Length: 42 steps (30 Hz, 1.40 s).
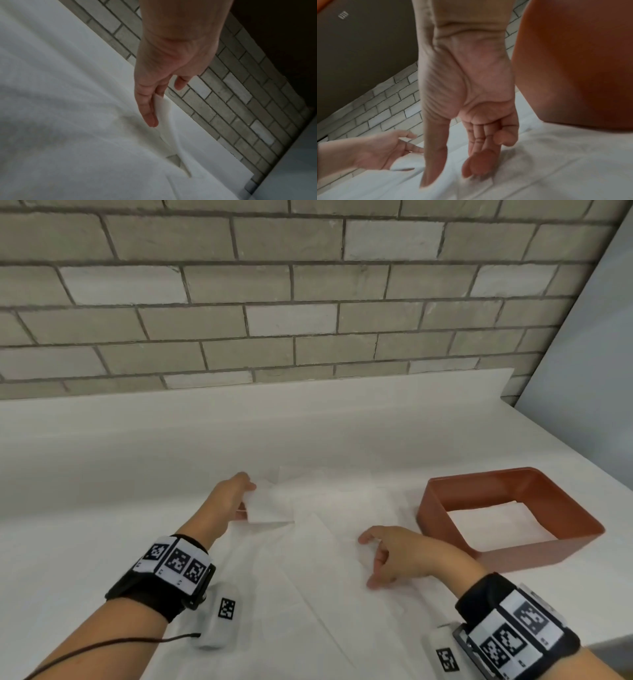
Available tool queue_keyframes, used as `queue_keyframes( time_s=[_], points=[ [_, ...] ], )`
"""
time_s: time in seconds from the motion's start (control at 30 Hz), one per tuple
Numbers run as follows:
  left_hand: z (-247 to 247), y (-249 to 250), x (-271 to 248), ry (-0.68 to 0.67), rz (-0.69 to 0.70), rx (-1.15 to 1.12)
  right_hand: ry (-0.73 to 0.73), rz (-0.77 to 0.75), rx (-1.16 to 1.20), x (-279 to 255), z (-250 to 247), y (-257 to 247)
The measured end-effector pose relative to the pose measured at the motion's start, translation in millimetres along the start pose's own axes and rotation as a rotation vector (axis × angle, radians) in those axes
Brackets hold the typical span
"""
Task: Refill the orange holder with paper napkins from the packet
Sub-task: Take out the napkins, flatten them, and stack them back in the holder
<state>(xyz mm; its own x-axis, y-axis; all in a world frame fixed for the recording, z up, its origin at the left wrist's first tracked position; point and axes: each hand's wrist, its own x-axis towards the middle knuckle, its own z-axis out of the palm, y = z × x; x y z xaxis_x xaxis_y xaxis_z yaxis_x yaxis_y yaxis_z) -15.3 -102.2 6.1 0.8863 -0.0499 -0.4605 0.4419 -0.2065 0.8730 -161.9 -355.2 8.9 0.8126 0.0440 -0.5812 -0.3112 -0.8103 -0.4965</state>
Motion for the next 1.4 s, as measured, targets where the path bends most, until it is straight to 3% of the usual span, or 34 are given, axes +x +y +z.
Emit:
queue_keyframes(
  time_s=[0.2,0.33,0.53,0.8,0.93,1.03,1.2,1.4],
  points=[
    [12,-3,-1,0.016,0.208,0.337,0.168,0.095,-0.239,-18,16,-12],
    [17,3,-12,0.168,0.485,0.726,0.177,0.116,-0.458,-14,32,-18],
    [-7,22,-19,0.333,0.722,0.791,0.171,0.086,-0.409,-14,33,-19],
    [-22,44,-43,0.404,0.968,0.715,0.467,-0.11,0.096,-33,16,2],
    [-7,52,-61,0.356,1.104,0.622,0.677,-0.227,0.367,-57,-18,13],
    [12,60,-74,0.306,1.139,0.478,0.791,-0.228,0.486,-87,-58,30],
    [54,72,-86,0.171,1.117,0.246,0.713,-0.106,0.473,-119,-129,87],
    [95,72,-87,0.066,1.055,0.26,0.493,0.053,0.159,-77,-152,150]
  ],
)
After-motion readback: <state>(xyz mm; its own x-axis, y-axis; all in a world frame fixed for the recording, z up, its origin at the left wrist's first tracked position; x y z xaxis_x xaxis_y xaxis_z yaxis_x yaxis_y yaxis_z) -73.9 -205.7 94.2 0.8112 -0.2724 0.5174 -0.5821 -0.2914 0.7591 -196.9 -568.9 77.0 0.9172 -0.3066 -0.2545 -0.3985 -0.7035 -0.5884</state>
